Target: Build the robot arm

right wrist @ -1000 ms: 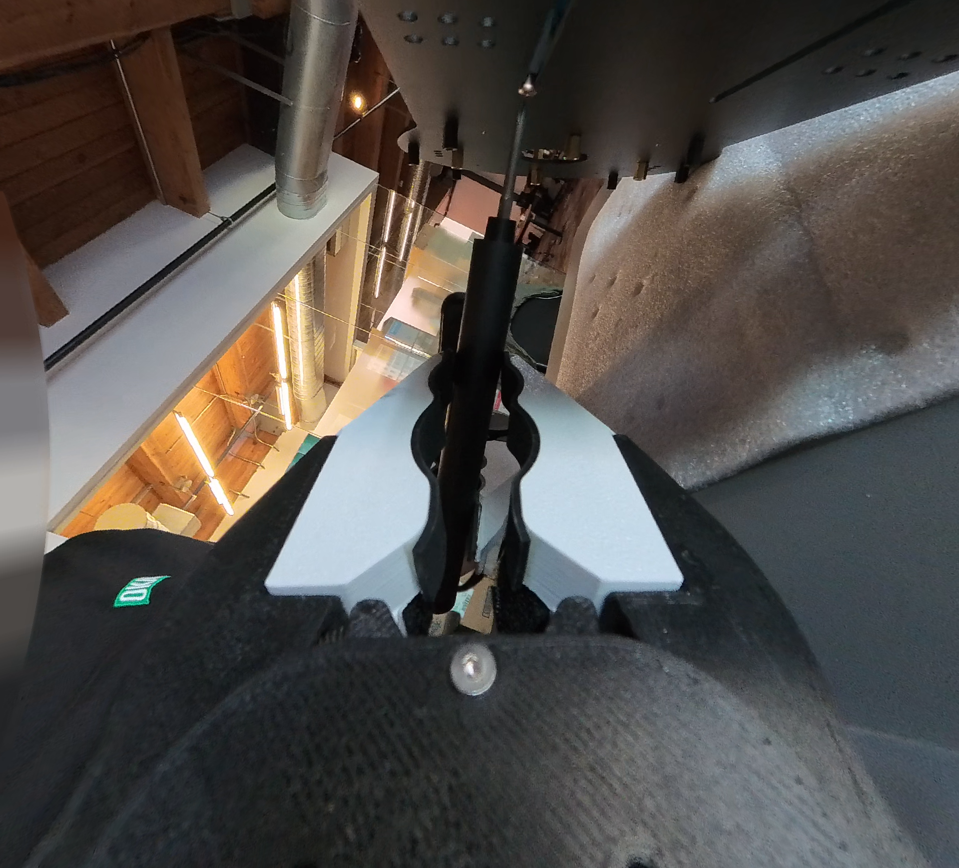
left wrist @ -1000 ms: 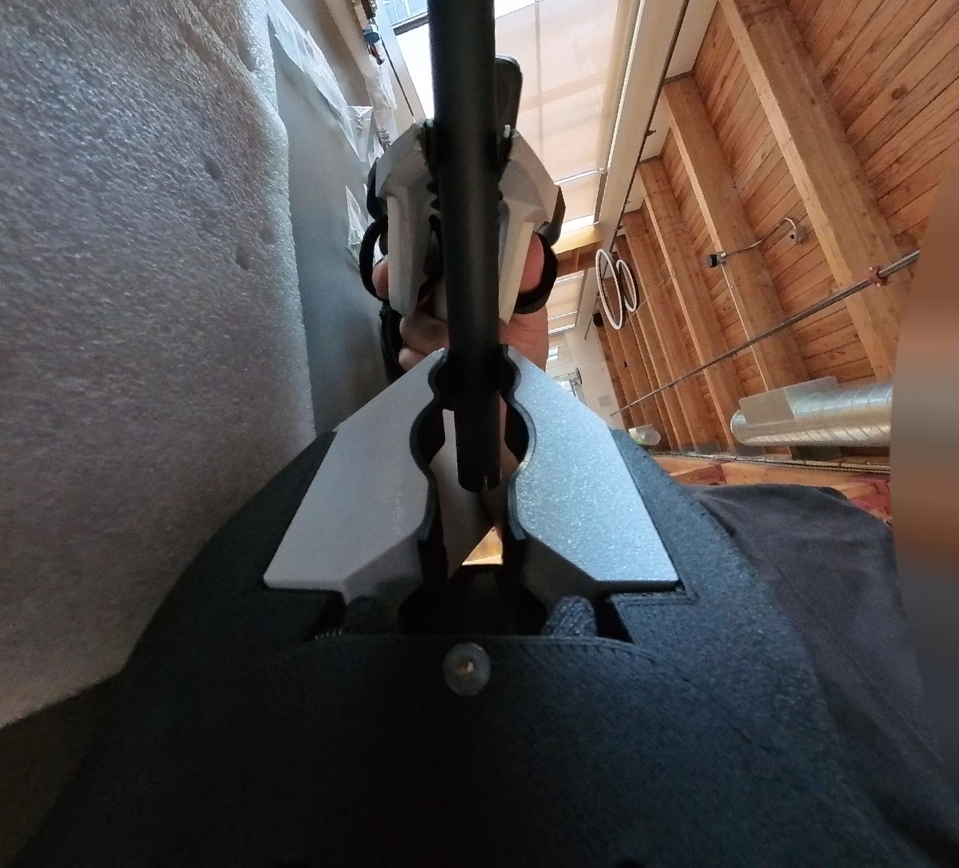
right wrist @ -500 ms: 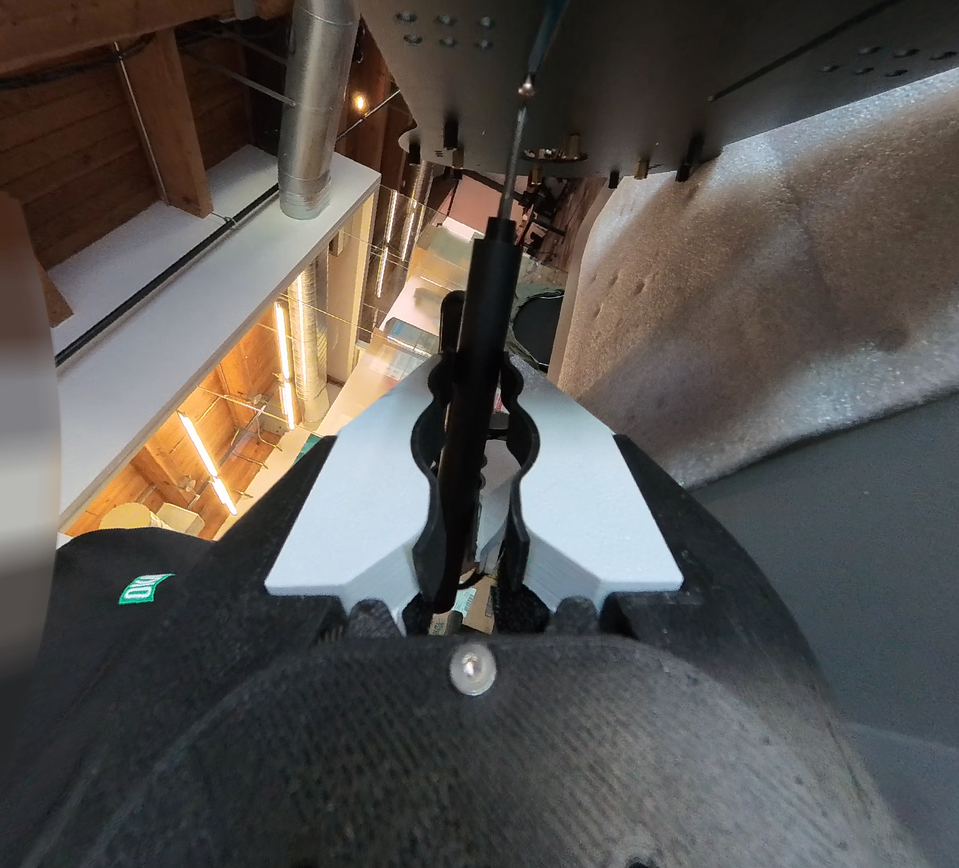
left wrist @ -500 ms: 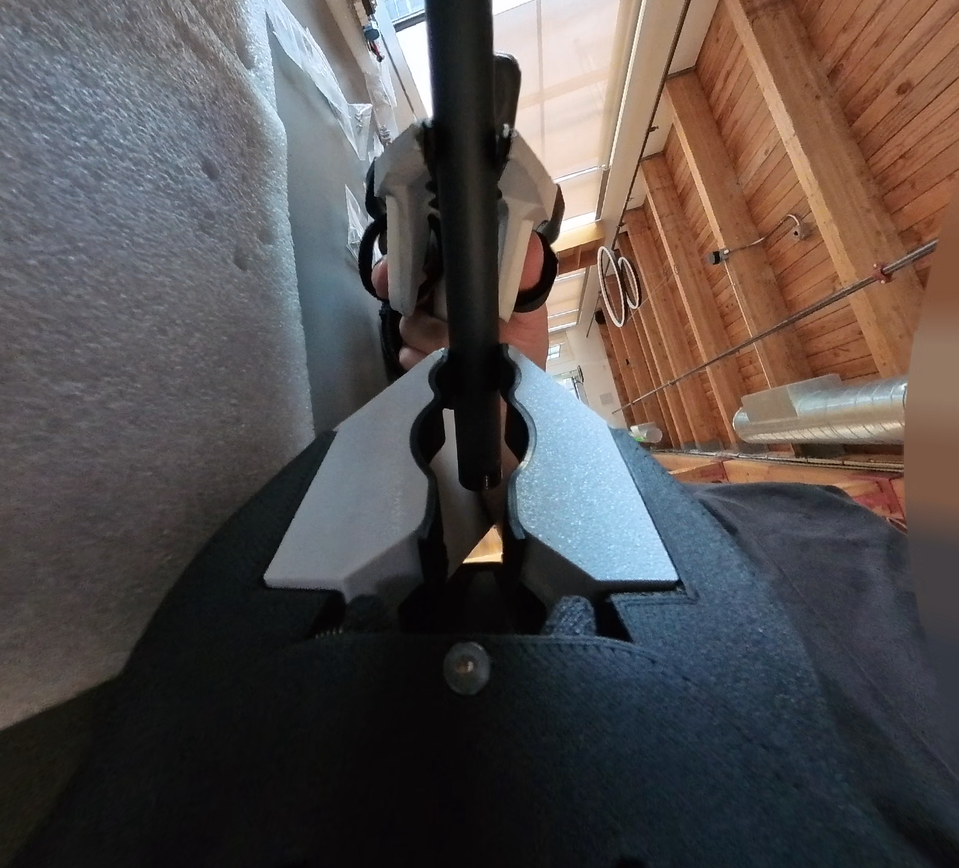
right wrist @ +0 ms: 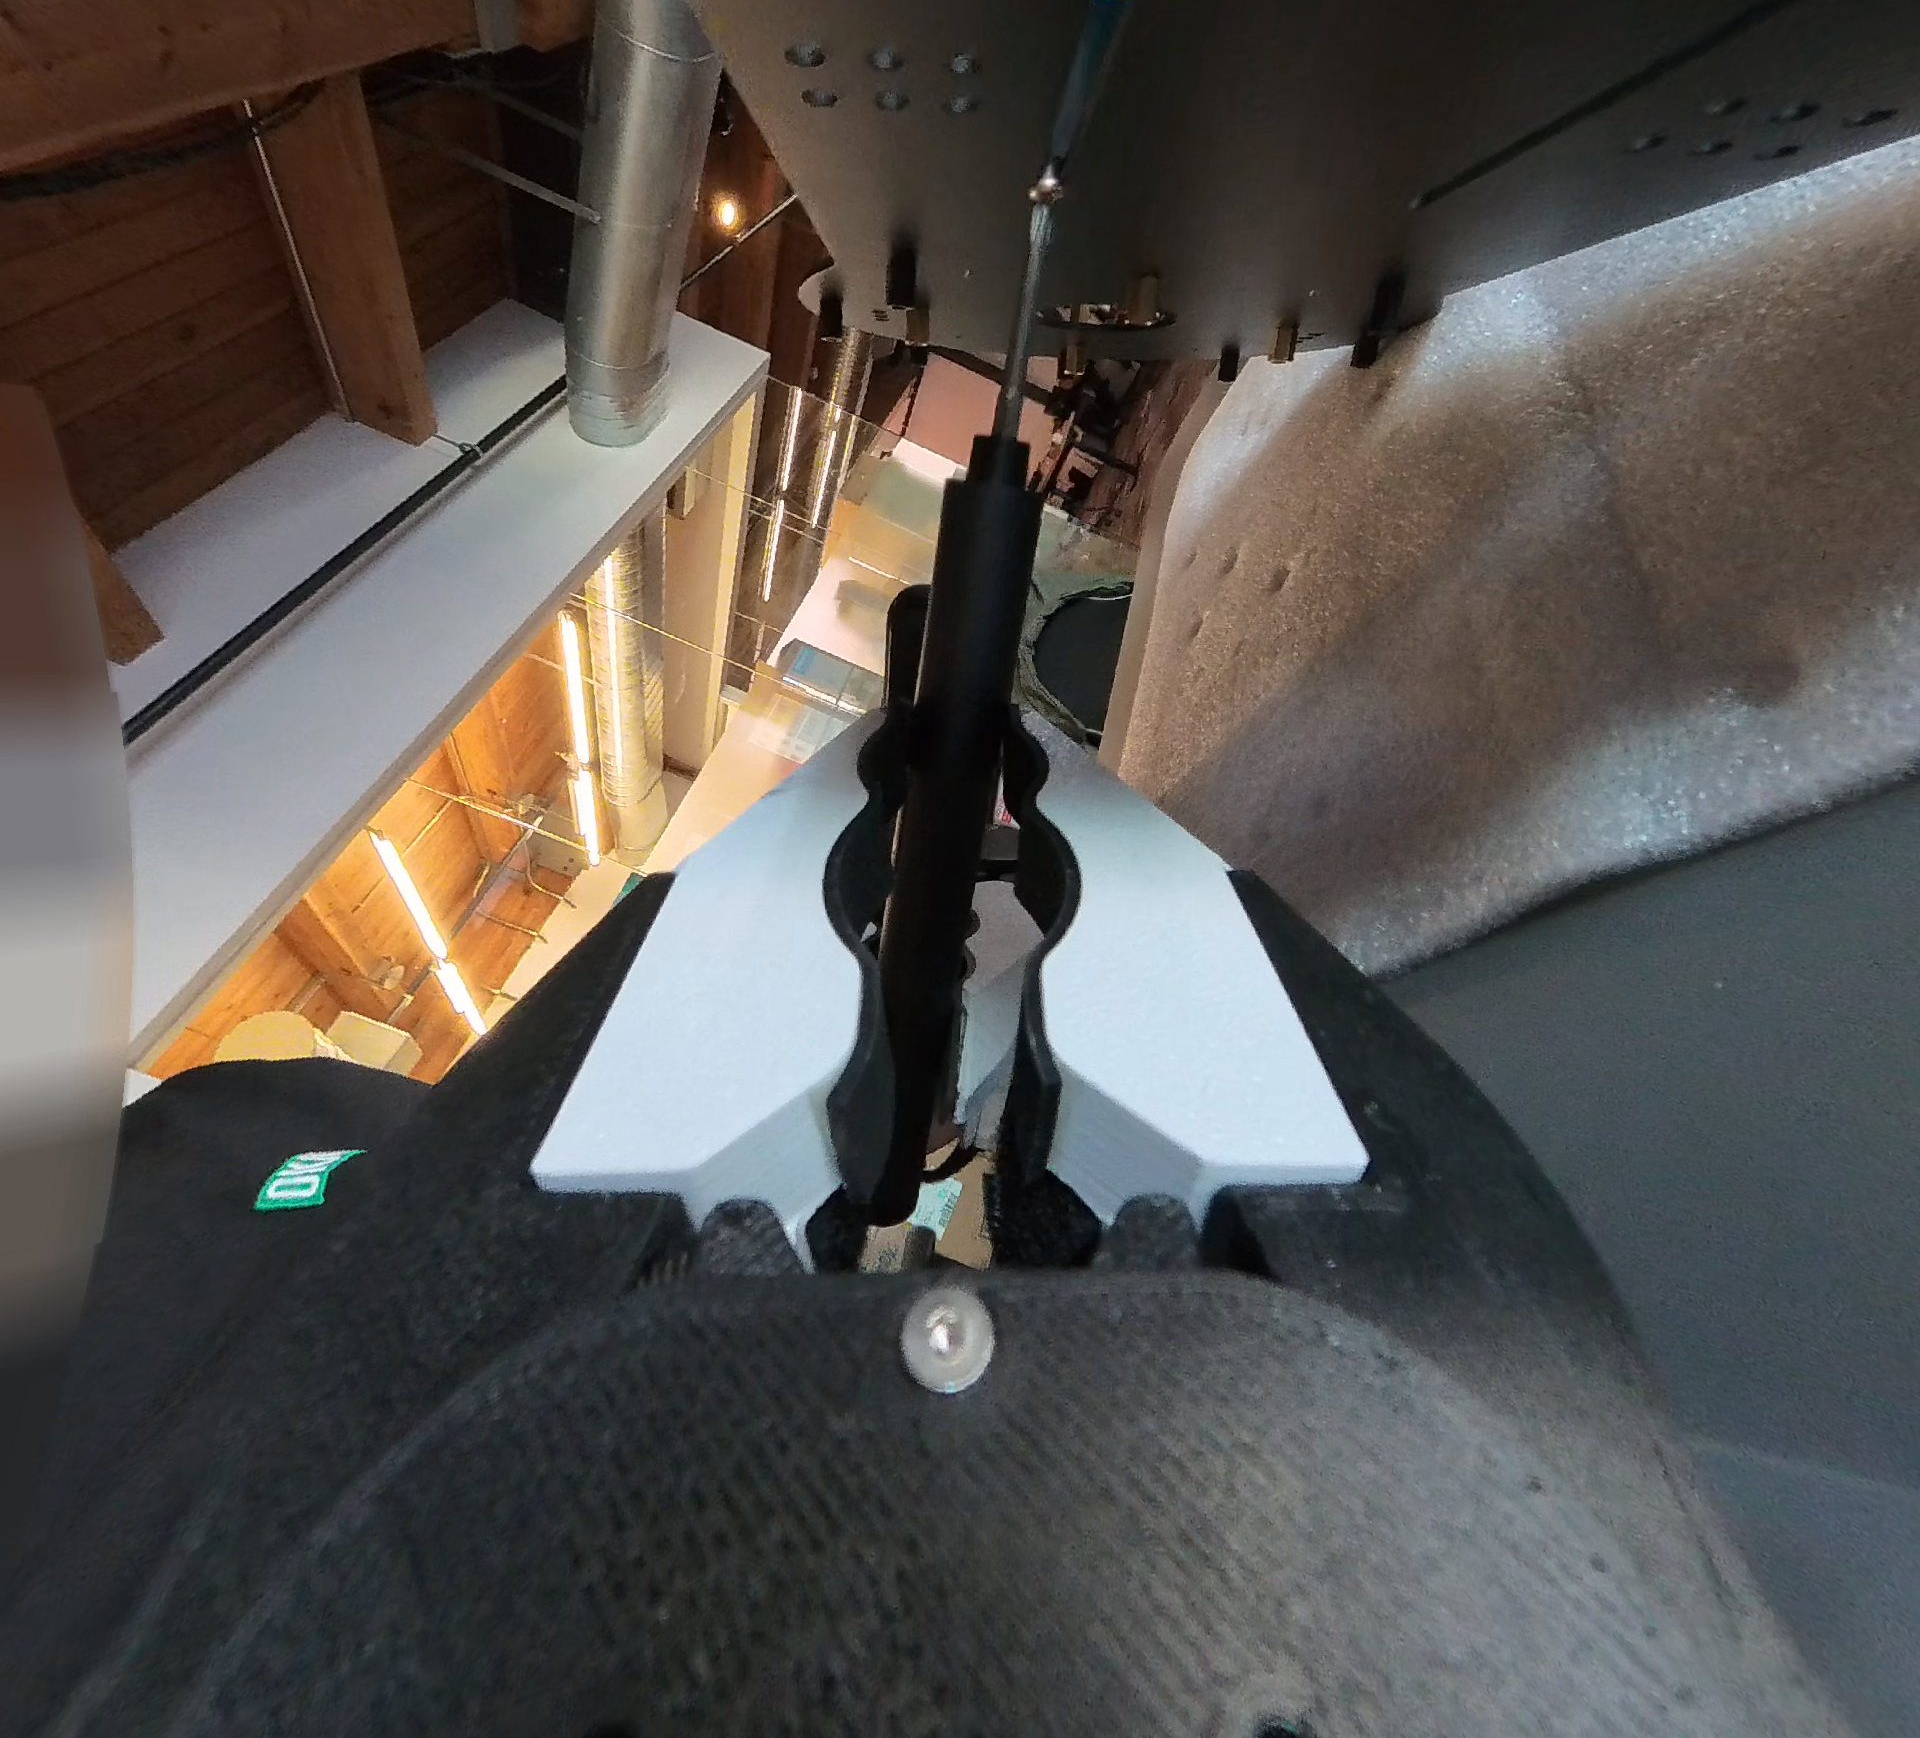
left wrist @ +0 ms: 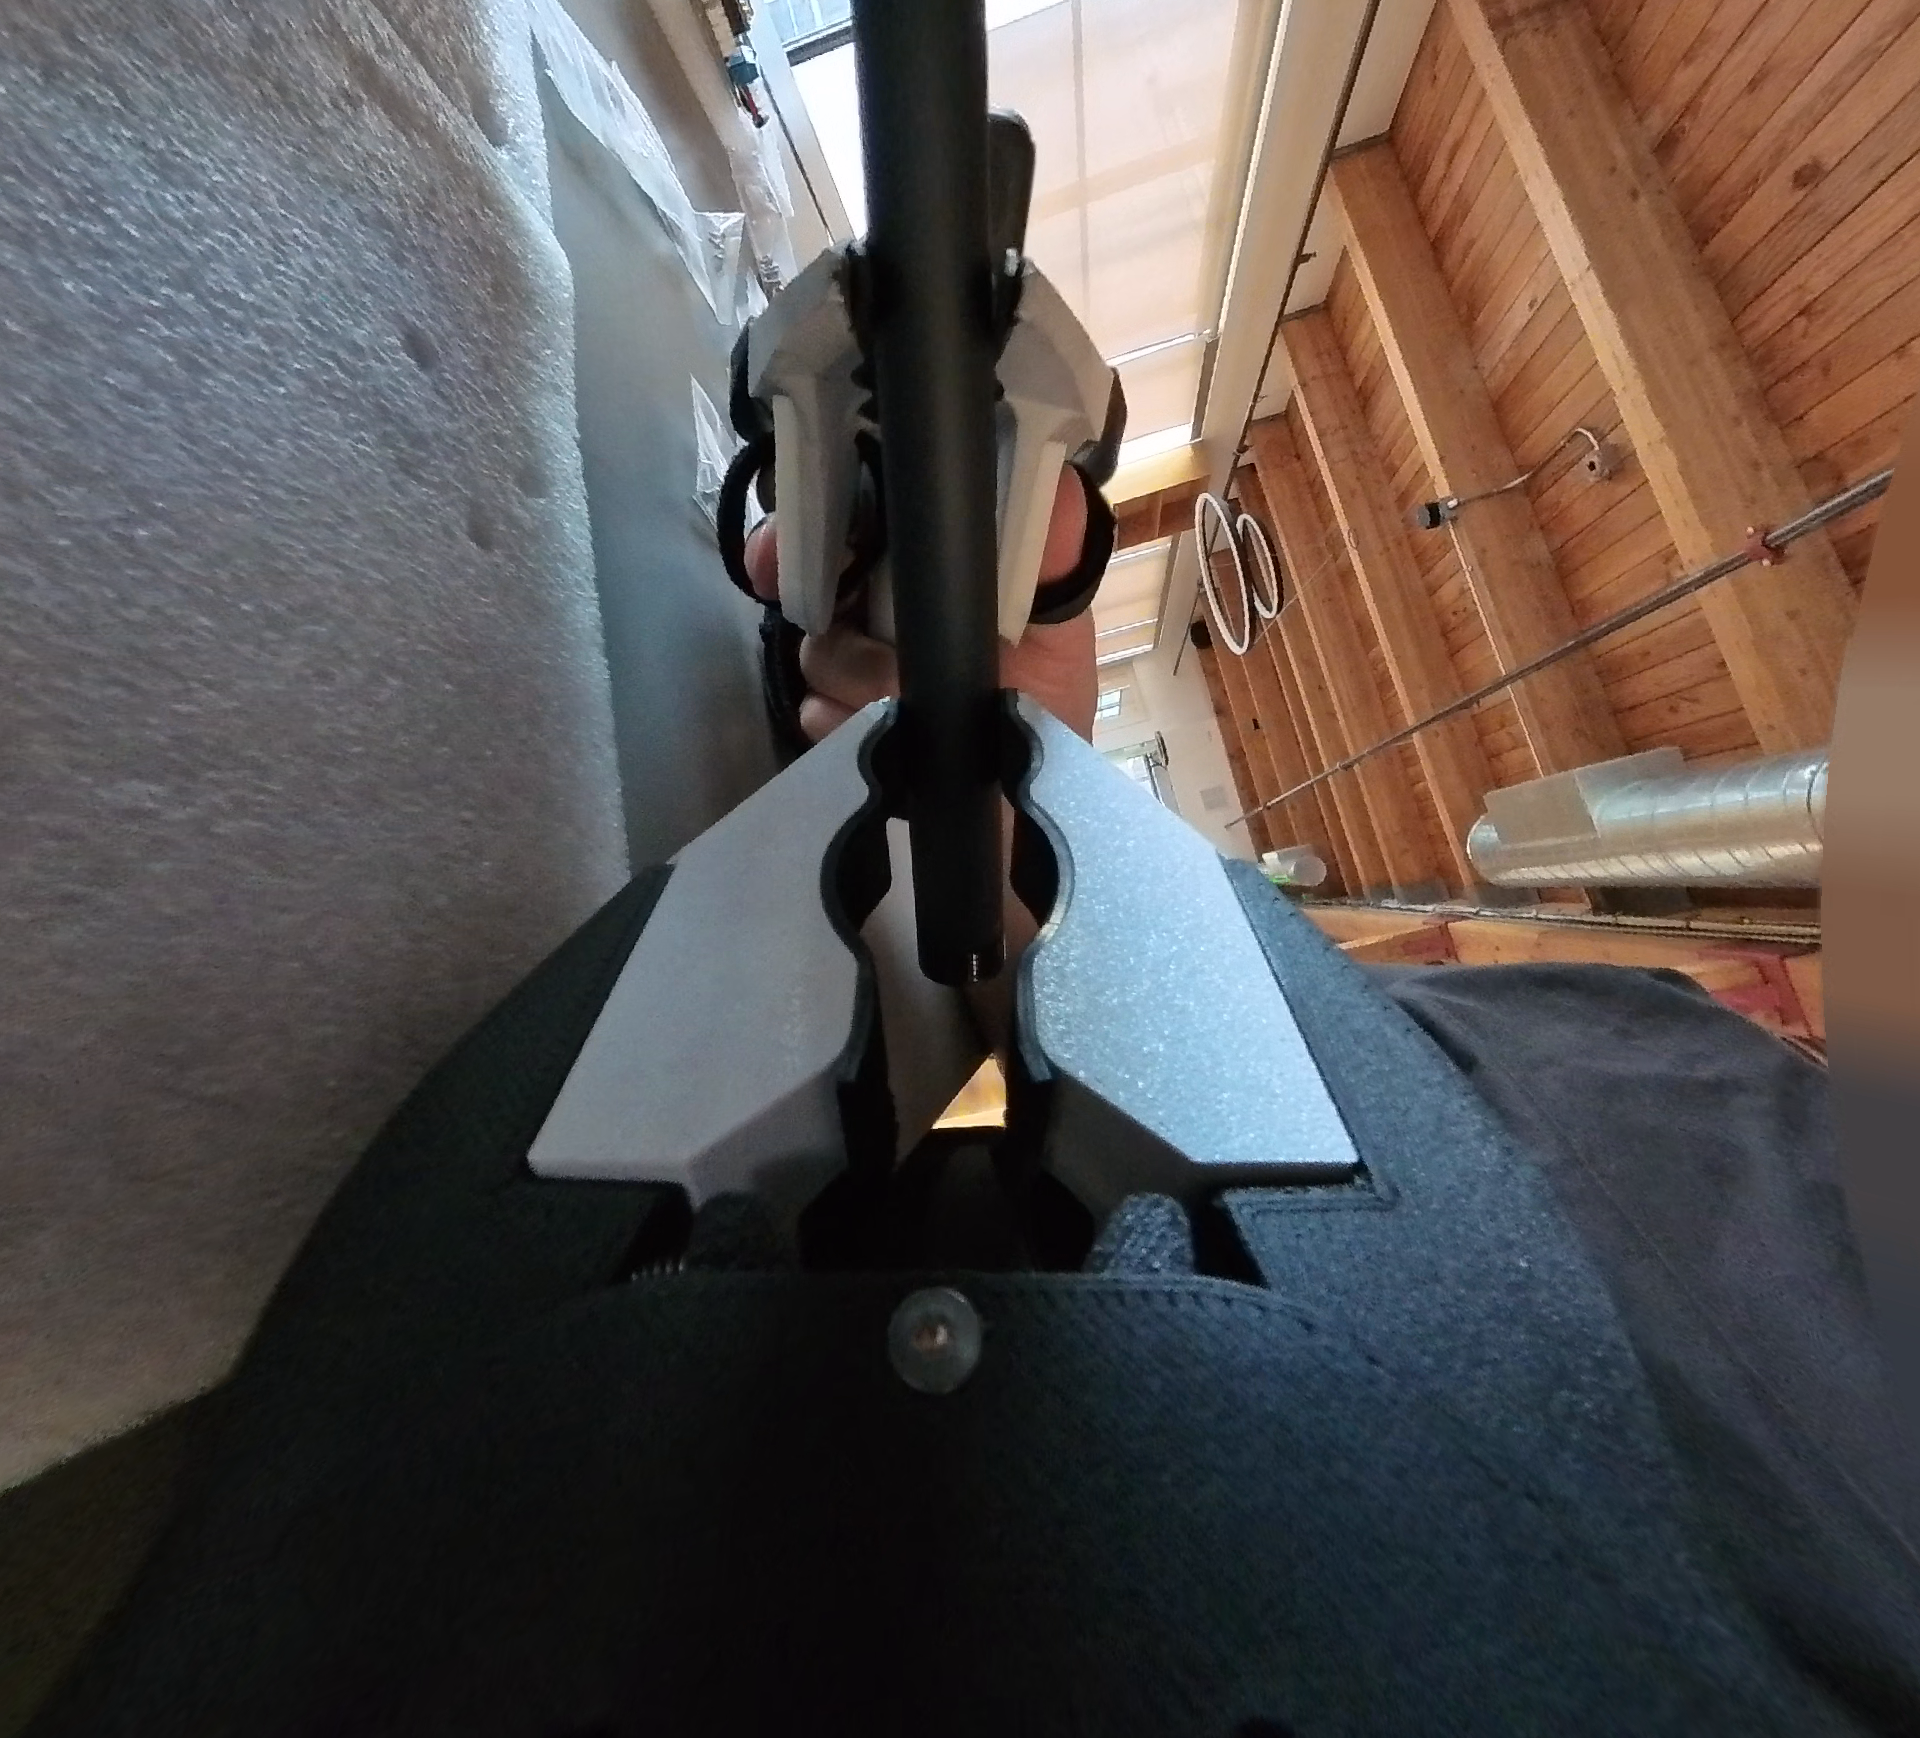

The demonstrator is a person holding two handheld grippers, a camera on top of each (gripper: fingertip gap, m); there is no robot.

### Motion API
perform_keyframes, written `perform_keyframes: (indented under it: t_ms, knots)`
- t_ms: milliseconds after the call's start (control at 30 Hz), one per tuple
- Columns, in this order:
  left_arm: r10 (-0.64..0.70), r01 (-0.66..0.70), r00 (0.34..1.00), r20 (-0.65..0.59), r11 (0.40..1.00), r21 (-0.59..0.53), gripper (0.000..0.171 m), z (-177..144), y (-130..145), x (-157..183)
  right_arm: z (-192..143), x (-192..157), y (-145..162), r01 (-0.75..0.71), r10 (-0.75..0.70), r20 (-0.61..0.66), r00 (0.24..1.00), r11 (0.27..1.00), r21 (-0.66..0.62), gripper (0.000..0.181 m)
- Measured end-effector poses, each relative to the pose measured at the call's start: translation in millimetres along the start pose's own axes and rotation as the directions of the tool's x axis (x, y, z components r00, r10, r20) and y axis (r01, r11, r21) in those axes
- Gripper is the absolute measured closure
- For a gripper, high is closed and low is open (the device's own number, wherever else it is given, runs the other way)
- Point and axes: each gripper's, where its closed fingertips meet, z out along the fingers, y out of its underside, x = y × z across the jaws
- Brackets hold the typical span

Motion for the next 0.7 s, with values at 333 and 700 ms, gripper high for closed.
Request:
perform_keyframes:
  t_ms: [333, 700]
  knots:
    - [-0.009, 0.009, 1.0, -0.007, 1.0, 0.001, 0.156, 1.0, -3.9, 1.8, 0.9, 1.7, -1.8, 0.017, -0.017, -0.019, 1.0, 1.0, 0.015, 0.165]
    - [-0.052, 0.053, 0.996, -0.067, 0.998, 0.02, 0.155, 2.3, -7.2, 5.2, 2.3, 1.9, -2.0, 0.066, -0.063, -0.086, 0.994, 0.997, 0.041, 0.165]
